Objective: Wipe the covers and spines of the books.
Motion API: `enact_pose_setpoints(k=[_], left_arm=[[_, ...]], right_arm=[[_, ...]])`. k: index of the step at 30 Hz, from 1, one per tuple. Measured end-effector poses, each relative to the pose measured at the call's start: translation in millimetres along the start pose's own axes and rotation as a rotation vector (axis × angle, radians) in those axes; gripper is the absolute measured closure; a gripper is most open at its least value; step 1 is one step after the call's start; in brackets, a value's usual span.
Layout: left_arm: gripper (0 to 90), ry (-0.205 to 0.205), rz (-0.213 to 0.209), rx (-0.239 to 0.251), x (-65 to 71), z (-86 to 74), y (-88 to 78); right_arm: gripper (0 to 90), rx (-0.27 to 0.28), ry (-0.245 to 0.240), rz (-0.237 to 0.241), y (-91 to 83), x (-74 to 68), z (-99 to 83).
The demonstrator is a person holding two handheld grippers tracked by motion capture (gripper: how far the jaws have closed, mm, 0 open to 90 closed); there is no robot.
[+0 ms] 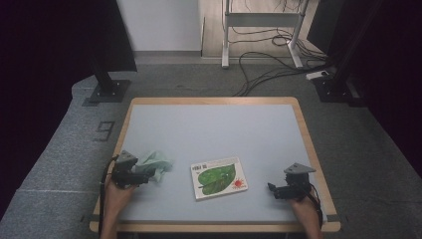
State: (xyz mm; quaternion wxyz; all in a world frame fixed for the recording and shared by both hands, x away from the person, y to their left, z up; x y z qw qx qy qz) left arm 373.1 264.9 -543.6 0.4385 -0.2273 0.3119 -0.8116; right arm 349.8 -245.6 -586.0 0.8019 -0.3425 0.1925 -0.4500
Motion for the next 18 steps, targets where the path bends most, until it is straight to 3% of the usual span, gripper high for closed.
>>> enact_pose_setpoints(k=[3, 10, 15, 18], left_arm=[[3.7, 0.011, -0.013, 0.022, 1.3, 3.5, -9.4], [0.0, 0.106, -0.041, 0.06, 21.8, 15.5, -24.6], [0.0, 0.19, -0.076, 0.041, 50.7, 25.0, -20.8], [0.0, 0.236, -0.126, 0.025, 72.2, 28.3, -10.9]], right_arm=[[1.0, 0.0, 0.0, 0.0, 0.0, 0.0, 0.0], [0.9, -0.001, 0.001, 0.001, 0.1, 0.1, 0.0], [0.9, -0.003, 0.002, 0.003, 0.0, 0.0, -0.1], [0.9, -0.004, 0.003, 0.003, 0.0, -0.1, -0.1]])
Point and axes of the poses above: each handheld gripper's, and its own axes: y roughly forward along the jaws, z roughly out of its top, x roughly to its right, the point moved 7 cm from there along y, roughly forward along the jaws, and after that the axes turned 3 degrees about -x, right-handed, at the moved point
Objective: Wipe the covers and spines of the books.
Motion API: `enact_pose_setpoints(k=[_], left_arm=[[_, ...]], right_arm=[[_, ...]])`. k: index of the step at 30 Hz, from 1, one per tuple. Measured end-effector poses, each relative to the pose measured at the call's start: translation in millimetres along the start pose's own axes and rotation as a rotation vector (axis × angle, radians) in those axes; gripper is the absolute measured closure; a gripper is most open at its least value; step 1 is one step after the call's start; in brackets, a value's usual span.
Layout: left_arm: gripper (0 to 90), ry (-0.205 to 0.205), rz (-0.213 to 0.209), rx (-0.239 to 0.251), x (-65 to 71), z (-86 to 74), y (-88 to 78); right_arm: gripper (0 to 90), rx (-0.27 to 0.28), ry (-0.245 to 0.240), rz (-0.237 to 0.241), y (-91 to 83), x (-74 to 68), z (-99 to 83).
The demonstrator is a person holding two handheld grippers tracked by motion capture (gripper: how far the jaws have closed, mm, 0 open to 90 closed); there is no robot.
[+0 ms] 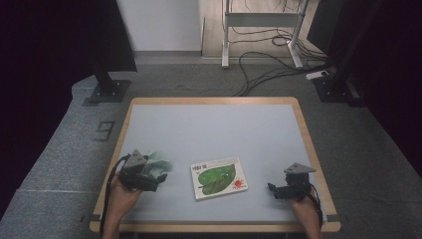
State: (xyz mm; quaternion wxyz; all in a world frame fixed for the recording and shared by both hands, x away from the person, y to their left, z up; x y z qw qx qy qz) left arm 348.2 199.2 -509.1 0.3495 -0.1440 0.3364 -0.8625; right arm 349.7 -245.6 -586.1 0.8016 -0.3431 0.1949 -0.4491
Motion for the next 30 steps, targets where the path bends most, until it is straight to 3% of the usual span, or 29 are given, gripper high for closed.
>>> enact_pose_setpoints(k=[4, 10, 20, 23, 26, 28, 30], left_arm=[[0.0, 0.037, -0.059, -0.026, 18.5, 3.5, 21.6], [0.0, 0.075, -0.106, -0.077, 32.7, -1.5, 54.4], [0.0, 0.128, -0.114, -0.137, 39.6, -12.2, 80.1], [0.0, 0.14, -0.124, -0.154, 42.3, -15.9, 87.0], [0.0, 0.135, -0.129, -0.152, 42.2, -15.7, 87.1], [0.0, 0.134, -0.128, -0.152, 42.3, -15.9, 87.1], [0.0, 0.131, -0.131, -0.153, 42.4, -16.1, 87.3]], right_arm=[[0.9, 0.001, -0.002, 0.0, 0.0, 0.2, 0.1], [0.9, 0.0, 0.0, 0.001, 0.1, 0.2, 0.0], [4.4, 0.017, -0.021, 0.003, -1.9, -1.4, 0.9], [2.9, 0.018, -0.02, -0.039, -3.1, -4.4, 1.9], [1.3, 0.047, -0.027, 0.009, -4.7, -17.8, 8.5], [0.3, 0.053, -0.061, 0.034, -4.2, -30.0, 14.5], [0.0, 0.055, -0.086, 0.091, -1.2, -46.7, 20.7]])
Point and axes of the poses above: each handheld gripper's, and its own axes: y roughly forward along the jaws, z roughly out of its top, x roughly to its right, the point moved 7 cm from there along y, roughly forward along the jaws, and after that the axes turned 3 degrees about -x, right-handed, at the moved point
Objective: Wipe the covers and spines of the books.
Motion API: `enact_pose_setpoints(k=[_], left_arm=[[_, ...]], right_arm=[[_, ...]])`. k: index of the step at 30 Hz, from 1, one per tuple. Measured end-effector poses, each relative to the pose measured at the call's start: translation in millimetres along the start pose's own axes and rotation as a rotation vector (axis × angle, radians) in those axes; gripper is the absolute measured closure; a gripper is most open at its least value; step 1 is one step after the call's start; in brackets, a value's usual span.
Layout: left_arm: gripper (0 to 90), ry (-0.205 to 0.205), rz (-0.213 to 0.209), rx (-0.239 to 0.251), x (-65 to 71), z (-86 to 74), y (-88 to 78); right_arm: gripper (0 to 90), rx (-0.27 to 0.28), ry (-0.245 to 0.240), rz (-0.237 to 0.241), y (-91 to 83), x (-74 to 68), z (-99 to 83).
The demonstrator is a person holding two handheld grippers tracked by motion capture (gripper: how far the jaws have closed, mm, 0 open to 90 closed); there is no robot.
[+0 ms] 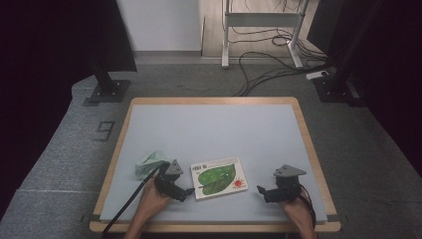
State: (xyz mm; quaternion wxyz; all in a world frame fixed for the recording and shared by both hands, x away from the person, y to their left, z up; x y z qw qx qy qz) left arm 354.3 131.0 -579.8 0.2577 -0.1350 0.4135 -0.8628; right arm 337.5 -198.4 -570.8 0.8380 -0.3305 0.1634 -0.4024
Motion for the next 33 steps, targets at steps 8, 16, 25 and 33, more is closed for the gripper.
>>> enact_pose_setpoints(k=[8, 16, 25, 33], left_arm=[[0.0, -0.005, -0.005, 0.005, 1.9, 0.1, 1.2], [0.0, 0.017, -0.009, 0.001, 8.1, 0.7, 2.7], [0.0, 0.052, -0.011, -0.008, 18.6, 1.9, 5.0], [0.0, 0.041, -0.003, -0.008, 21.5, 2.4, 5.3]], right_arm=[[0.0, -0.051, -0.079, 0.079, 28.1, -37.3, 11.8], [0.0, -0.067, -0.108, 0.039, 40.5, -33.9, 20.7], [0.0, -0.063, -0.075, 0.027, 50.5, -18.6, 28.8], [0.0, -0.065, -0.077, 0.047, 55.0, -13.8, 32.8]])
Point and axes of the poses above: each handheld gripper's, and its own axes: y roughly forward along the jaws, z roughly out of its top, x roughly to its right, the point moved 7 cm from there along y, roughly forward along the jaws, and after that the axes turned 3 degrees about -x, right-handed, at the moved point
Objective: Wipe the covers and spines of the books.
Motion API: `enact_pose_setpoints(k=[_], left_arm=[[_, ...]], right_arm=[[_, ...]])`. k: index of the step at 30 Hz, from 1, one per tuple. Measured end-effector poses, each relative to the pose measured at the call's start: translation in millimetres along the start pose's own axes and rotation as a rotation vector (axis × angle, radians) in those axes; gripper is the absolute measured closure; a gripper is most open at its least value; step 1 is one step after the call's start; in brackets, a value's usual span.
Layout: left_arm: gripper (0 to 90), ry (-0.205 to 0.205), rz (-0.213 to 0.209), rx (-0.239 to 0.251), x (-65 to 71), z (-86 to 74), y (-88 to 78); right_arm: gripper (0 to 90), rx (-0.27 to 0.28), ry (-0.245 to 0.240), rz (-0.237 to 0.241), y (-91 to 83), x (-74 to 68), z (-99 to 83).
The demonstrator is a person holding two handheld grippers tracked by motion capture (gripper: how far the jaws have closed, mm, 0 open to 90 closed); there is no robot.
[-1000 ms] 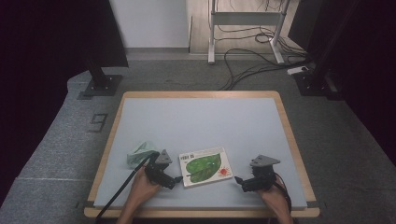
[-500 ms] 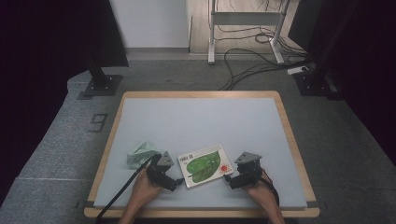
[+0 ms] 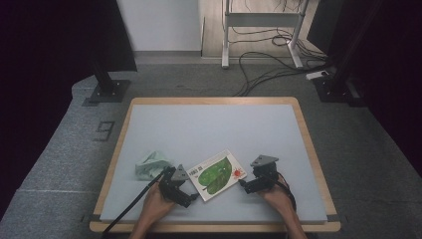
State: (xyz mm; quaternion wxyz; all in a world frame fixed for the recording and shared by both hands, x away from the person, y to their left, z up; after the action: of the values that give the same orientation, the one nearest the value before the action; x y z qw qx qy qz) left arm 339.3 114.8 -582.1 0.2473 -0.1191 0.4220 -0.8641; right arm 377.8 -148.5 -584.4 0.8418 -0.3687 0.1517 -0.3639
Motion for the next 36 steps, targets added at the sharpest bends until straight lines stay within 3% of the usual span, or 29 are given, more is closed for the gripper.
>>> enact_pose_setpoints(k=[7, 13, 21, 30, 36], left_arm=[[0.0, -0.01, 0.004, -0.002, 9.7, -1.0, -1.0], [0.0, -0.001, -0.009, -0.002, 14.7, -0.4, -0.1], [0.0, -0.008, -0.008, -0.003, 14.4, 0.2, 0.7], [0.0, -0.011, -0.008, -0.001, 14.3, 0.2, 0.8], [0.0, -0.011, -0.008, -0.001, 14.2, 0.2, 0.8]], right_arm=[[3.9, -0.018, -0.026, 0.04, -3.2, -4.8, 2.6], [0.0, 0.022, -0.023, 0.087, -2.9, -9.0, 17.1], [0.0, 0.02, -0.03, 0.131, 18.0, -13.0, 38.1], [0.0, 0.003, 0.016, 0.206, 41.3, -17.9, 53.5], [0.0, 0.009, 0.042, 0.236, 44.5, -23.8, 58.4]])
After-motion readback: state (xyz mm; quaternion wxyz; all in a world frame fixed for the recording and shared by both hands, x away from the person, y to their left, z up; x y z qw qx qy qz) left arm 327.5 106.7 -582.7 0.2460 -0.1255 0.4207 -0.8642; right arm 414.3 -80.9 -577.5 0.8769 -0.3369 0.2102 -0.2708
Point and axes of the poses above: each handheld gripper's, and its own axes: y roughly forward along the jaws, z roughly out of its top, x roughly to its right, the point moved 7 cm from there along y, roughly forward along the jaws, and after that the axes turned 3 degrees about -x, right-handed, at the moved point
